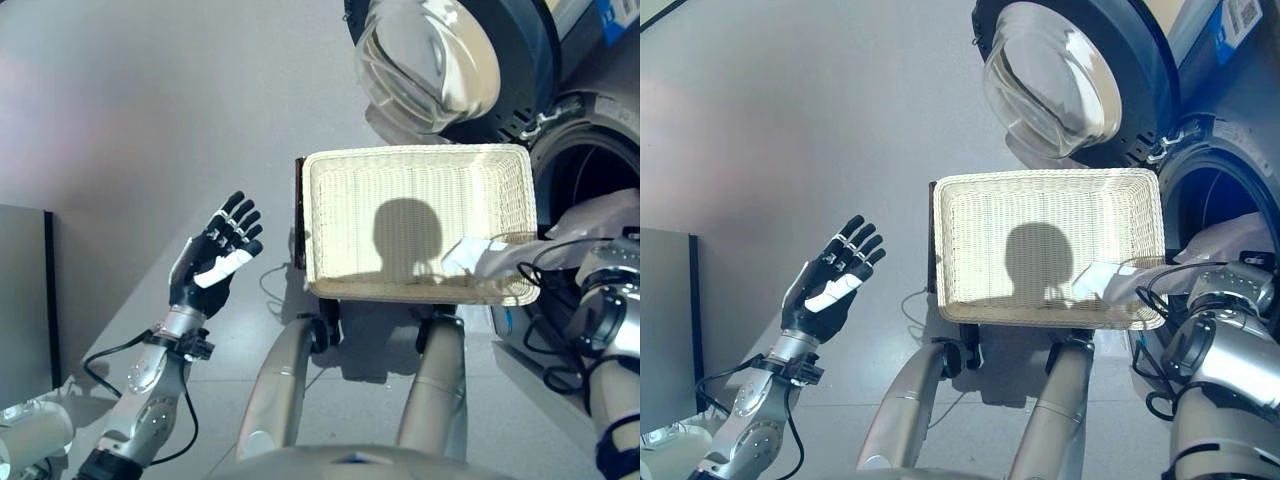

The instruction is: Pick up the clothes and place them into the washing machine

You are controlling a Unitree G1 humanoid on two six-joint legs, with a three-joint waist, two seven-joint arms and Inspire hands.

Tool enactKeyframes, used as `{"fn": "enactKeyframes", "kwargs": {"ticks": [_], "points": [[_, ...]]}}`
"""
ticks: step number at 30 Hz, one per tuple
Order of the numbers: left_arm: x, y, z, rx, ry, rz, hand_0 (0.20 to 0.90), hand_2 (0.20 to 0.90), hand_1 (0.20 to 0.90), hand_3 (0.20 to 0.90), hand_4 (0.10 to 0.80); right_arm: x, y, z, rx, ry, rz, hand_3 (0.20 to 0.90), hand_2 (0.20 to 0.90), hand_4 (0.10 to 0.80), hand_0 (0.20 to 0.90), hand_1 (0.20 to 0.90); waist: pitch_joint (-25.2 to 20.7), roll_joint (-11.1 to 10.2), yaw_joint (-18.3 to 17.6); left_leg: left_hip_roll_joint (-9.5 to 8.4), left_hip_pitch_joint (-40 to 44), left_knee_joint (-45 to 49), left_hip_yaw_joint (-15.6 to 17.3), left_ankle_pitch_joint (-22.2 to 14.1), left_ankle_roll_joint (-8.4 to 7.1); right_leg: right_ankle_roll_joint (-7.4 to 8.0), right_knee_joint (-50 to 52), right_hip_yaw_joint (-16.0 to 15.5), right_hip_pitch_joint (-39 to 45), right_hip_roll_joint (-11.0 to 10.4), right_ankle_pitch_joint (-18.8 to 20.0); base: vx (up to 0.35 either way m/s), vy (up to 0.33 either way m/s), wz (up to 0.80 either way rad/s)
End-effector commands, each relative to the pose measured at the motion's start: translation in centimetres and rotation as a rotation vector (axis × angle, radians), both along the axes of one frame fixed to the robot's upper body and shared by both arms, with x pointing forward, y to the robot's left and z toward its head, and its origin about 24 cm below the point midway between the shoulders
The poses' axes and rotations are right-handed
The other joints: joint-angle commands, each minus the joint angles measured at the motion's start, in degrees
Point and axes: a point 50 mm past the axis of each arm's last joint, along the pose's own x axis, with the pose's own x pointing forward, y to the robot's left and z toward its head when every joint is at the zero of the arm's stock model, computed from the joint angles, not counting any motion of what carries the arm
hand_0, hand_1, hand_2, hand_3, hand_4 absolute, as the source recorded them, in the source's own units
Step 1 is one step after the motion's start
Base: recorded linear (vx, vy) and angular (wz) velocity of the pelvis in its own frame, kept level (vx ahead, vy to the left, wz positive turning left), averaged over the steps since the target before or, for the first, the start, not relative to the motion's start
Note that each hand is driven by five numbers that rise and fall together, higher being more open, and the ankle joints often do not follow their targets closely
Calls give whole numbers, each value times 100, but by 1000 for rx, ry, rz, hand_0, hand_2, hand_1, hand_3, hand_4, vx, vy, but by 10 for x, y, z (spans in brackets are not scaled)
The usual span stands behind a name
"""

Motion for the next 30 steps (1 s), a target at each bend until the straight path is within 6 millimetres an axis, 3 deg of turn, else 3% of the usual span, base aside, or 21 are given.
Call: {"fn": "enactKeyframes", "kwargs": {"ticks": [1, 2, 3, 9, 13, 20, 29, 30], "points": [[-4, 4, 39, -55, -225, 14, 900, 900, 900, 900, 800, -26, -34, 51, -287, 38, -105, 529, 529, 535, 529, 529, -399, 129, -133, 320, 37, -850, -549, 583, -666, -185, 168, 86, 7, 62, -319, 7, 6, -5], [-4, 3, 40, -52, -231, 9, 900, 900, 900, 900, 800, -24, -33, 49, -279, 27, -98, 689, 689, 649, 689, 689, -402, 139, -123, 315, 34, -856, -549, 589, -667, -188, 170, 81, 5, 57, -319, 3, -5, -4], [-4, 3, 42, -51, -241, 5, 900, 900, 900, 900, 800, -20, -29, 47, -284, -9, -81, 900, 900, 800, 900, 900, -387, 152, -130, 314, 12, -840, -559, 596, -668, -198, 189, 82, -15, 71, -321, -1, -16, -3], [-3, 7, 41, -55, -238, 8, 900, 900, 900, 900, 800, -22, -29, 32, -298, 1, -46, 900, 900, 800, 900, 900, -443, 82, -143, 324, -6, -837, -582, 599, -674, -223, 230, 40, -37, 98, -336, 0, 0, 0], [-2, 8, 40, -53, -234, 9, 900, 900, 900, 900, 800, -22, -30, 32, -331, 51, -13, 900, 900, 800, 900, 900, -472, 42, -151, 337, -34, -802, -584, 591, -678, -241, 253, 39, -56, 129, -340, 1, -8, 0], [-2, 9, 39, -55, -229, 11, 900, 900, 900, 900, 800, -9, -16, 26, -375, 7, 32, 900, 900, 800, 900, 900, -447, -19, -190, 374, -13, -803, -588, 602, -688, -253, 252, 10, -31, 172, -339, 0, 0, 0], [-5, 13, 34, -17, -220, 33, 900, 900, 900, 900, 800, 18, 31, -14, -585, 276, 339, 900, 900, 800, 900, 900, -331, -165, -322, 415, 14, -775, -574, 606, -678, -282, 127, -8, 83, 264, -260, -9, -4, -5], [-4, 15, 33, -1, -221, 47, 900, 900, 900, 900, 800, 29, 48, -15, -770, 450, 480, 900, 900, 800, 900, 900, -314, -201, -349, 432, 12, -774, -561, 628, -677, -290, 92, -2, 85, 281, -212, -24, -1, -4]]}}
